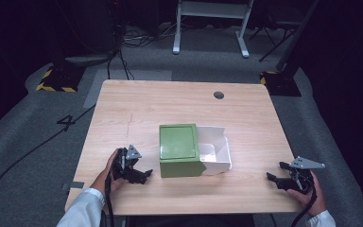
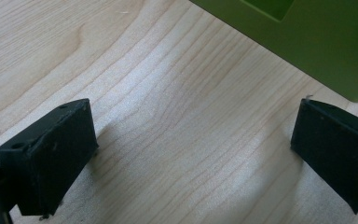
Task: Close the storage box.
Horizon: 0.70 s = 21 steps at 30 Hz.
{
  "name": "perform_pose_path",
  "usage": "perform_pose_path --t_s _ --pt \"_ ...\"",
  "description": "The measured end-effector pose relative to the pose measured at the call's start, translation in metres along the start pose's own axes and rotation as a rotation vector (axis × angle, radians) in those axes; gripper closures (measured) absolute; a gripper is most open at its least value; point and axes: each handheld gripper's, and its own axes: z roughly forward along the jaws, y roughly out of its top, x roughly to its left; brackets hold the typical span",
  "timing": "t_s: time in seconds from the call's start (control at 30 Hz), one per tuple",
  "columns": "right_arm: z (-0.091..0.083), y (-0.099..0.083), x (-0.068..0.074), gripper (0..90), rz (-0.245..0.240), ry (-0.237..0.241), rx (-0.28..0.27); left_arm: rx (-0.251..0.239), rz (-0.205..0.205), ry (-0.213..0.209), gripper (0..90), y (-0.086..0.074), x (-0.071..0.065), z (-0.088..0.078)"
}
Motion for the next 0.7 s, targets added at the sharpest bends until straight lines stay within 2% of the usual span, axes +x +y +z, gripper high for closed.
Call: perform_pose_path --t_s 0.1,0.23,0.43,0.6,0.7 --pt "-0.001 0.000 0.000 20.4 -0.004 0.004 0.003 0.001 0.005 -0.002 0.4 0.000 0.000 0.000" --pt "0.001 0.002 -0.001 20.7 -0.005 0.011 0.012 0.002 0.034 -0.031 0.5 -0.002 0.003 -0.002" --pt "0.002 0.005 0.000 22.2 -0.019 -0.022 0.005 0.002 0.036 -0.032 0.4 -0.002 0.003 -0.002" --pt "0.004 0.022 0.005 22.5 -0.035 0.001 -0.028 0.002 0.036 -0.033 0.4 -0.002 0.003 -0.002" --pt "0.002 0.035 0.011 22.6 -0.062 0.014 -0.041 0.002 0.037 -0.032 0.5 -0.002 0.003 -0.002"
